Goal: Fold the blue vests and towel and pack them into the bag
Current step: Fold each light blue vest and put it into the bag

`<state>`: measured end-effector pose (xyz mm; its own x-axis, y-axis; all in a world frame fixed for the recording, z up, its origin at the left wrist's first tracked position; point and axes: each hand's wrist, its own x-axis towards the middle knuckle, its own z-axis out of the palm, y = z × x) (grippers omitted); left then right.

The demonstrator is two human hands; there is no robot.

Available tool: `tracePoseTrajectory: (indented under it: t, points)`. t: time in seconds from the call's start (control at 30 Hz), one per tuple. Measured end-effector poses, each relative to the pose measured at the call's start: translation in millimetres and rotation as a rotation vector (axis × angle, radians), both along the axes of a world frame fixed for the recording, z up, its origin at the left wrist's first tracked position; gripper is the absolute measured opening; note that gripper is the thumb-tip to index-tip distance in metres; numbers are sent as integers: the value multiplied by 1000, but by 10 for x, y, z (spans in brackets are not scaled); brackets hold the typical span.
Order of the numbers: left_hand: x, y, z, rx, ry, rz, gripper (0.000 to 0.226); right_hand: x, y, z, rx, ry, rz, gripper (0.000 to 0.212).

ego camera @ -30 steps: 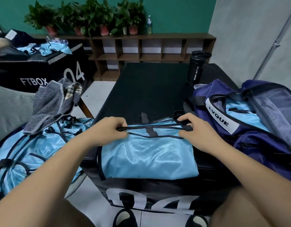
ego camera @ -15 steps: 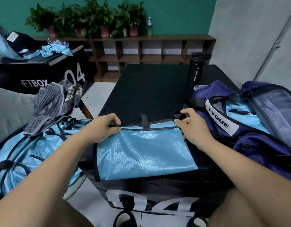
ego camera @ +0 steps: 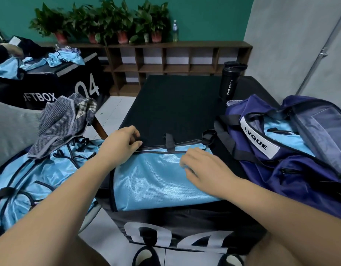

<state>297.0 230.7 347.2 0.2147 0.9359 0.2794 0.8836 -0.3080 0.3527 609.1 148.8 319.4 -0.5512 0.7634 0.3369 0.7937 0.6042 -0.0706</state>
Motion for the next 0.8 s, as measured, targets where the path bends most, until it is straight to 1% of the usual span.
tracePoseTrajectory:
  t: [0.07,0.13,0.27,0.37,0.47,0.6,0.73,0.8]
  points:
    - [64,-42,53,44,-12,-24,14,-2,7,-47,-39,-16,2,5]
    - [152,-117,80,28,-42,-96,17,8,20,-55,-56,-6,1,10]
    - [341,-307,37,-115,-40,-278,18,39,35,-48,-99,-16,14,31]
    - [400,-361,-64,-178,-25,-331,20,66,60,-81,-123,-43,-27,50]
    - [368,-354,-117,-231,4,-299,32,80,82,-91,-172,-46,-82,63]
    - [241,-325,-69,-289,29,-250,51,90,123,-96,-256,-53,-184,70]
    - [48,-235,-41,-294,97,-155,53,176,239,-137,-322,-31,-274,70]
    - [-51,-181,-47,-286,88,-87,51,246,301,-146,-337,-9,-302,70]
